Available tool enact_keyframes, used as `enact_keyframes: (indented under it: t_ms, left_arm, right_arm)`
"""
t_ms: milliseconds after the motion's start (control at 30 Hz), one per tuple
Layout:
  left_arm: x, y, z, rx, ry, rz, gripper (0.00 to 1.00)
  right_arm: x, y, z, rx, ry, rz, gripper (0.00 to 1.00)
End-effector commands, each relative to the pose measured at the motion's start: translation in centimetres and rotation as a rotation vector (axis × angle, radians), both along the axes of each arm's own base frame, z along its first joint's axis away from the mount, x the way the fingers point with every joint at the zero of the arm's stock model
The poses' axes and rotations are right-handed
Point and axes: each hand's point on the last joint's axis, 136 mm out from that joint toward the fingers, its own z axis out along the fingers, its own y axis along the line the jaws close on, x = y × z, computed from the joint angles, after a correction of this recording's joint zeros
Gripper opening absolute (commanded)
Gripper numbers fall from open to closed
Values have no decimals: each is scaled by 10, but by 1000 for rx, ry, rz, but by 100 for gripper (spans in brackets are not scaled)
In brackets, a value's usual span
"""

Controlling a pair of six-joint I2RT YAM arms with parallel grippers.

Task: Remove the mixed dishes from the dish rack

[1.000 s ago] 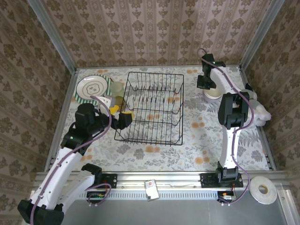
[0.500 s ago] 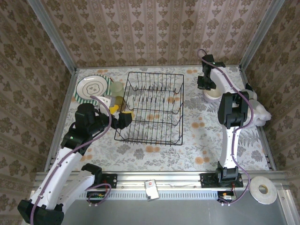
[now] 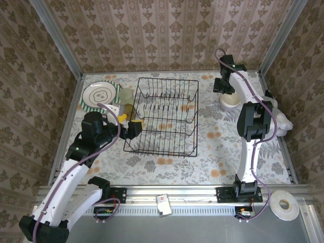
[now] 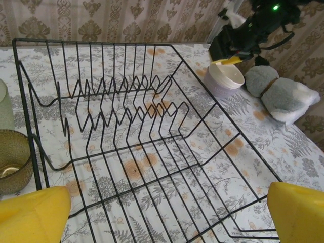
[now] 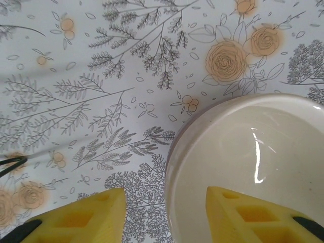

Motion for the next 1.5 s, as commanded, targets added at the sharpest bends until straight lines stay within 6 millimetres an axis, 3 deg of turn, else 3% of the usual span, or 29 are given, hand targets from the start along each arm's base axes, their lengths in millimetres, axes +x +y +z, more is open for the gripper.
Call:
enact_keyframes:
  t_ms: [0, 167, 300, 467, 567, 733, 933, 1233, 1367, 1467]
  left_arm:
    - [2, 7, 9, 21, -9, 43, 100]
    - [16, 28, -14, 122, 98, 169, 100]
    - [25, 45, -39, 174, 247, 244, 100]
    - [28, 48, -72, 222, 408, 244, 100]
    - [27, 50, -94, 272, 500, 247, 94]
    - [31, 48, -115, 306, 578, 247, 81]
    - [37, 40, -129, 339, 623, 231, 68]
    - [39, 22, -146, 366, 655, 196, 45]
    - [39, 14, -150, 364, 659, 188, 35]
    - [40, 6, -149, 349, 659, 183, 19]
  right_arm:
    - [-6, 1, 41, 17, -78, -18, 48]
    - [-26, 23, 91, 63, -184, 12, 63]
    - [-59, 53, 111, 157, -229, 69, 76]
    - [-105, 98, 99, 249, -175, 175, 81]
    - [-128, 122, 88, 297, -134, 227, 82]
    - [-146, 140, 51, 298, -50, 249, 81]
    - [-150, 153, 13, 319, 18, 252, 71]
    - [-146, 170, -16, 315, 72, 263, 41]
    - [-144, 166, -22, 289, 71, 250, 24]
    - [-138, 161, -18, 271, 52, 241, 12]
